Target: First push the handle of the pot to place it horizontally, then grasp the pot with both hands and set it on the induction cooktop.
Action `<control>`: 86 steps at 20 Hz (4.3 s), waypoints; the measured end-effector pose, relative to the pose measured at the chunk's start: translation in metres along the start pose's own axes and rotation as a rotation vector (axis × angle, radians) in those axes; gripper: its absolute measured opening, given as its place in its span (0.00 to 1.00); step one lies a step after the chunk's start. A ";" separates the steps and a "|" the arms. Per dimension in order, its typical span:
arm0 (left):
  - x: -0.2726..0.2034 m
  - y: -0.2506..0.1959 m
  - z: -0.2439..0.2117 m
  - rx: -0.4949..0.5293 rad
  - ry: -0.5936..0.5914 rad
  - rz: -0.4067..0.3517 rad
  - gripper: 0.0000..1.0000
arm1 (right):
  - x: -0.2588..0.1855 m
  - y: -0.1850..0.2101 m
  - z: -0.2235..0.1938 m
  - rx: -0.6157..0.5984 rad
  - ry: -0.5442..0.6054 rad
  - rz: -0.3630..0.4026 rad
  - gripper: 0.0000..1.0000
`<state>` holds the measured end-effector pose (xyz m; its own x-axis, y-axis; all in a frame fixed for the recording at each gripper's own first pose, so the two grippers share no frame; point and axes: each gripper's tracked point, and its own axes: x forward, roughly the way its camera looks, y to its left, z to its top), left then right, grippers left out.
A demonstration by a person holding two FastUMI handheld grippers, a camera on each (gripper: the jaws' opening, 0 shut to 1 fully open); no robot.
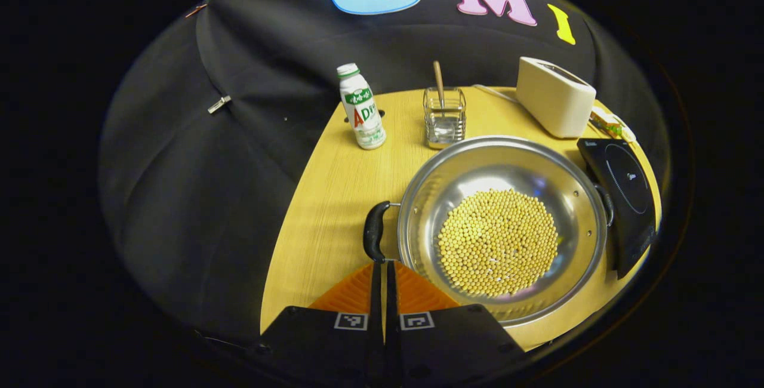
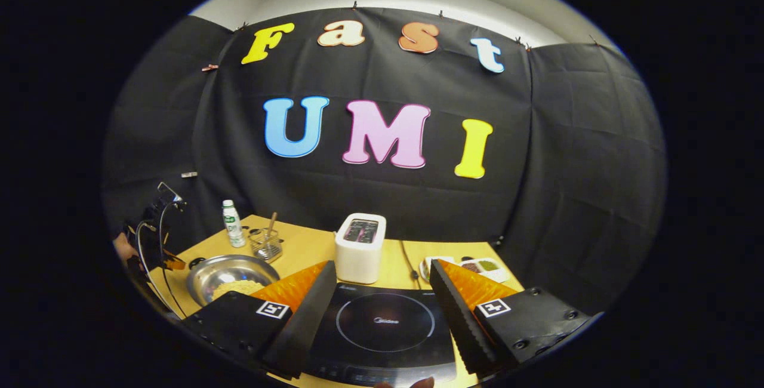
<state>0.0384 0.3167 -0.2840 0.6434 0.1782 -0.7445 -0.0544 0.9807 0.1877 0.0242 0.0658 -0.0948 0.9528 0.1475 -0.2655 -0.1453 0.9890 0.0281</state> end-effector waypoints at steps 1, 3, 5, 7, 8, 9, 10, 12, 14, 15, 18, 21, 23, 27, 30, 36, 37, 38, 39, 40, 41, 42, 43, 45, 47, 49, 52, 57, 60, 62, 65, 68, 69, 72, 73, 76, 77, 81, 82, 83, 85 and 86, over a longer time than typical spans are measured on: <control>-0.005 0.002 0.006 -0.011 -0.039 -0.017 0.11 | 0.004 0.010 -0.005 0.011 0.022 0.025 0.98; -0.010 0.007 0.021 -0.032 -0.113 -0.041 0.33 | 0.014 0.031 -0.020 0.030 0.081 0.075 0.98; -0.006 0.012 0.025 -0.047 -0.148 -0.046 0.66 | 0.024 0.052 -0.035 0.047 0.136 0.116 0.98; 0.002 0.018 0.022 -0.075 -0.143 -0.059 0.99 | 0.037 0.075 -0.051 0.071 0.185 0.152 0.98; 0.010 0.017 0.019 -0.091 -0.129 -0.073 0.98 | 0.044 0.087 -0.062 0.085 0.212 0.166 0.98; 0.016 0.017 0.014 -0.103 -0.110 -0.087 0.97 | 0.051 0.097 -0.071 0.102 0.237 0.176 0.98; 0.024 0.015 0.011 -0.111 -0.095 -0.104 0.98 | 0.059 0.105 -0.083 0.119 0.268 0.181 0.98; 0.037 0.005 0.006 -0.124 -0.063 -0.148 0.98 | 0.071 0.121 -0.108 0.149 0.342 0.185 0.98; 0.048 0.001 0.005 -0.136 -0.046 -0.175 0.97 | 0.081 0.131 -0.130 0.156 0.403 0.184 0.98; 0.054 -0.003 0.006 -0.141 -0.040 -0.187 0.98 | 0.086 0.137 -0.139 0.153 0.427 0.187 0.99; 0.069 -0.009 0.007 -0.140 -0.020 -0.206 0.98 | 0.098 0.148 -0.170 0.131 0.501 0.189 0.99; 0.082 -0.012 0.009 -0.125 -0.011 -0.213 0.95 | 0.111 0.159 -0.195 0.122 0.565 0.192 0.99; 0.086 -0.013 0.009 -0.118 -0.003 -0.220 0.95 | 0.117 0.168 -0.214 0.121 0.617 0.185 0.99; 0.094 -0.011 0.006 -0.116 0.006 -0.224 0.94 | 0.127 0.185 -0.244 0.142 0.711 0.170 0.99; 0.098 -0.009 0.001 -0.117 0.023 -0.227 0.88 | 0.129 0.188 -0.261 0.126 0.765 0.153 0.98; 0.104 -0.019 -0.004 -0.130 0.051 -0.244 0.67 | 0.135 0.188 -0.265 0.169 0.777 0.104 0.65; 0.101 -0.020 -0.005 -0.131 0.051 -0.243 0.67 | 0.135 0.187 -0.266 0.164 0.775 0.098 0.67; 0.101 -0.020 -0.003 -0.135 0.046 -0.246 0.67 | 0.134 0.189 -0.266 0.173 0.777 0.091 0.62; 0.101 -0.020 -0.004 -0.143 0.041 -0.249 0.64 | 0.133 0.186 -0.263 0.170 0.781 0.091 0.59; 0.098 -0.022 -0.003 -0.155 0.040 -0.253 0.63 | 0.134 0.185 -0.263 0.161 0.783 0.082 0.55; 0.097 -0.025 -0.007 -0.163 0.055 -0.254 0.59 | 0.133 0.182 -0.259 0.140 0.775 0.076 0.55; 0.094 -0.026 -0.009 -0.179 0.064 -0.251 0.58 | 0.131 0.179 -0.257 0.123 0.768 0.073 0.54; 0.089 -0.028 -0.009 -0.195 0.067 -0.249 0.58 | 0.127 0.176 -0.254 0.118 0.770 0.078 0.54; 0.075 -0.032 -0.006 -0.197 0.068 -0.244 0.58 | 0.122 0.171 -0.249 0.125 0.775 0.095 0.55; 0.061 -0.038 0.002 -0.184 0.055 -0.237 0.58 | 0.117 0.161 -0.238 0.135 0.763 0.102 0.54; 0.045 -0.048 0.012 -0.177 0.046 -0.236 0.58 | 0.110 0.149 -0.224 0.139 0.754 0.108 0.55; 0.022 -0.064 0.027 -0.150 0.034 -0.238 0.58 | 0.101 0.126 -0.205 0.143 0.760 0.113 0.51; -0.011 -0.109 0.047 -0.149 0.037 -0.255 0.58 | 0.089 0.074 -0.178 0.157 0.763 0.105 0.54; -0.024 -0.143 0.059 -0.148 0.033 -0.262 0.58 | 0.085 0.035 -0.167 0.147 0.757 0.100 0.55; -0.031 -0.168 0.069 -0.145 0.027 -0.269 0.58 | 0.085 0.008 -0.162 0.143 0.752 0.097 0.50; -0.036 -0.206 0.078 -0.132 0.026 -0.283 0.58 | 0.085 -0.033 -0.159 0.144 0.757 0.088 0.54; -0.038 -0.239 0.089 -0.113 0.028 -0.297 0.58 | 0.085 -0.068 -0.159 0.154 0.764 0.071 0.54; -0.038 -0.249 0.092 -0.107 0.026 -0.299 0.58 | 0.086 -0.078 -0.158 0.157 0.763 0.068 0.54; -0.034 -0.274 0.101 -0.091 0.026 -0.305 0.58 | 0.090 -0.104 -0.161 0.167 0.767 0.059 0.50; -0.033 -0.282 0.103 -0.091 0.027 -0.307 0.58 | 0.092 -0.112 -0.162 0.170 0.766 0.055 0.54; -0.029 -0.303 0.109 -0.090 0.023 -0.311 0.58 | 0.097 -0.134 -0.167 0.176 0.762 0.046 0.54; -0.027 -0.310 0.110 -0.087 0.022 -0.312 0.58 | 0.098 -0.141 -0.170 0.178 0.765 0.043 0.54; -0.018 -0.331 0.114 -0.079 0.023 -0.315 0.58 | 0.106 -0.160 -0.180 0.184 0.769 0.033 0.54; -0.015 -0.335 0.116 -0.078 0.021 -0.317 0.58 | 0.108 -0.163 -0.182 0.184 0.768 0.032 0.54; -0.014 -0.336 0.114 -0.076 0.020 -0.319 0.58 | 0.111 -0.167 -0.184 0.185 0.767 0.029 0.54; -0.011 -0.338 0.114 -0.072 0.022 -0.322 0.58 | 0.116 -0.172 -0.189 0.185 0.770 0.027 0.54; -0.010 -0.340 0.113 -0.070 0.026 -0.325 0.58 | 0.117 -0.173 -0.192 0.185 0.772 0.025 0.50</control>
<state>0.1370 -0.0274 -0.2682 0.6162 -0.1437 -0.7744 0.0973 0.9896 -0.1062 0.1099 -0.0905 -0.3162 0.4855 0.1869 -0.8540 -0.0529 0.9814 0.1847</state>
